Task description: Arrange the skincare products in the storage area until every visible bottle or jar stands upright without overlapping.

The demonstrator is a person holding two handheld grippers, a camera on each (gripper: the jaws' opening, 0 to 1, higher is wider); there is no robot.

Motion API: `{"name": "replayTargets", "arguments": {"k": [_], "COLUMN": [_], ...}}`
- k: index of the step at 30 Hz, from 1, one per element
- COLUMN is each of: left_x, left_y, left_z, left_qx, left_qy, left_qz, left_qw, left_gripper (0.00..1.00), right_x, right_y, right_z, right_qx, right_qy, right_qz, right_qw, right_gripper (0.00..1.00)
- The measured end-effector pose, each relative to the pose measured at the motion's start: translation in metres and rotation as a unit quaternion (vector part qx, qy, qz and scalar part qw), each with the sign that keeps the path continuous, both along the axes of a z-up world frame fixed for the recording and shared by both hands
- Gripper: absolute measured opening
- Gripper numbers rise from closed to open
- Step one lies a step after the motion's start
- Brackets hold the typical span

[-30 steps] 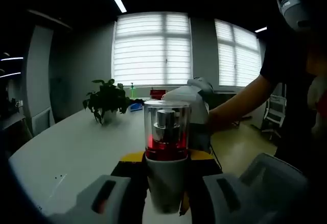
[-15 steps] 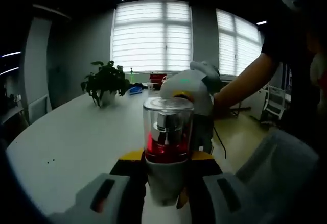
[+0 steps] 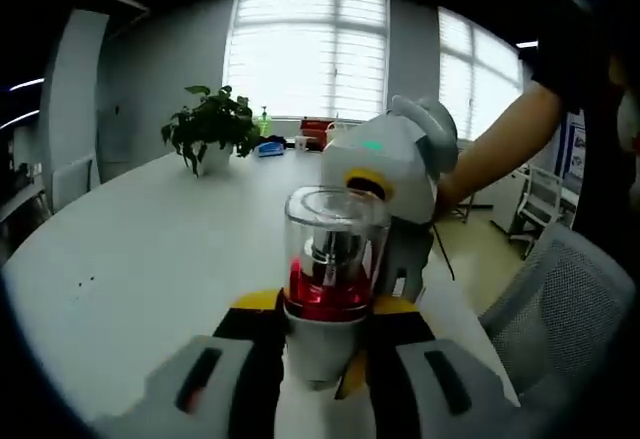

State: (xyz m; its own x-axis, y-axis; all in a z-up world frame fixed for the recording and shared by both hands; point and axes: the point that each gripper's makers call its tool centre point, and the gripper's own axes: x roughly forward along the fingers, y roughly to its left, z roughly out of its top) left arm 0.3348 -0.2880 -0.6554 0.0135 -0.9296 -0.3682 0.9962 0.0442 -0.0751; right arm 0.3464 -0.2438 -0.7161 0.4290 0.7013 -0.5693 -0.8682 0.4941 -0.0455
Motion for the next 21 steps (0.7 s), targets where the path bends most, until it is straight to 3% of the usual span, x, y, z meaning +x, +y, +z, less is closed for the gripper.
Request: {"name": "replayTargets", "arguments": {"k": [9,21], "left_x": [0.009,0.013], "left_y": [0.0,-0.001], "left_z": [-0.012,-0.012], "left_qx": [0.003,-0.001], "left_qy": [0.003,0.017], "left_qz": [0.001,0.011], "left_qw": [1.0,0.9998], "left_gripper": [0.24,0.24], "right_x": [0.011,0.017], "right_y": [-0.005,-0.005], "right_z": [-0.015,-0.012], "right_qx": [-0.006,-0.001], "right_qy": [0.007,0.0], "right_qz": [-0.027,-0.022], "right_qw": [0.9996,0.9998], "right_gripper": [0.34,0.34]}}
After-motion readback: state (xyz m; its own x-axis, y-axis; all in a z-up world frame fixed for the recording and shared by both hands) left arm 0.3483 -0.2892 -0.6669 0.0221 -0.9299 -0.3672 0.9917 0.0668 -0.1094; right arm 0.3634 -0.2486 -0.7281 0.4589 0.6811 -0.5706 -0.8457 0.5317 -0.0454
